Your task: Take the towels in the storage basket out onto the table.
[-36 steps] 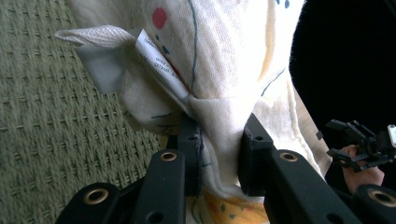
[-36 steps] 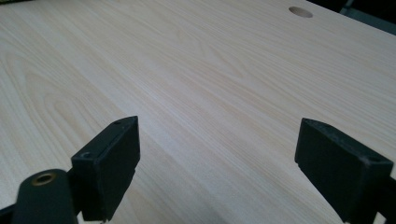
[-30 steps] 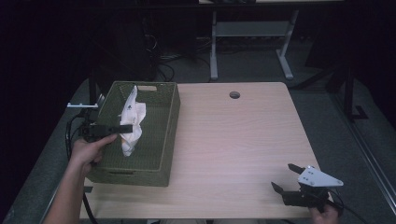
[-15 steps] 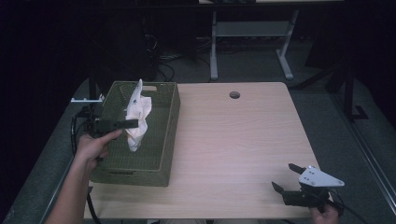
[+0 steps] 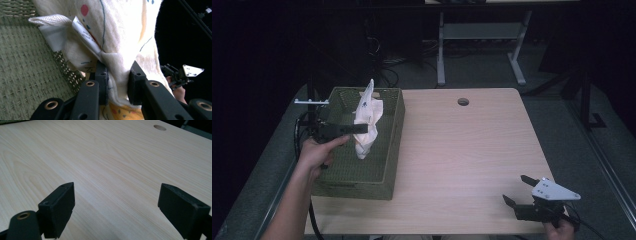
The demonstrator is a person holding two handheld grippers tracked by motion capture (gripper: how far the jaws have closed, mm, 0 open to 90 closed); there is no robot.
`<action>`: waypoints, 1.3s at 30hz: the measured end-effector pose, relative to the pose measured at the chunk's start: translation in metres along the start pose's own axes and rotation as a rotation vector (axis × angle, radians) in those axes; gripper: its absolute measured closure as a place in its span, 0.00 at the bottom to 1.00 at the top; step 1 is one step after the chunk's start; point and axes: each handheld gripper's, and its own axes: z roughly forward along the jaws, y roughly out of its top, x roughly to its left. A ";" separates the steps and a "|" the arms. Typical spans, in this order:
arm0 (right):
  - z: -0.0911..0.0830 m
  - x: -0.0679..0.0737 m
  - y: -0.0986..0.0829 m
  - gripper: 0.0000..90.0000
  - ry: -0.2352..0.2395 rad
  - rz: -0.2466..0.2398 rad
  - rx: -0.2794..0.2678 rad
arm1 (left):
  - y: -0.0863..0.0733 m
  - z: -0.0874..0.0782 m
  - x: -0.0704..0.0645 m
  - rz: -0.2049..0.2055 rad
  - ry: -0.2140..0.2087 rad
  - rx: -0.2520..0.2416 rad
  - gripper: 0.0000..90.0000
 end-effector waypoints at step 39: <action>-0.001 0.001 0.000 0.15 0.004 0.006 -0.020 | 0.028 0.047 -0.055 0.111 -0.067 0.059 0.83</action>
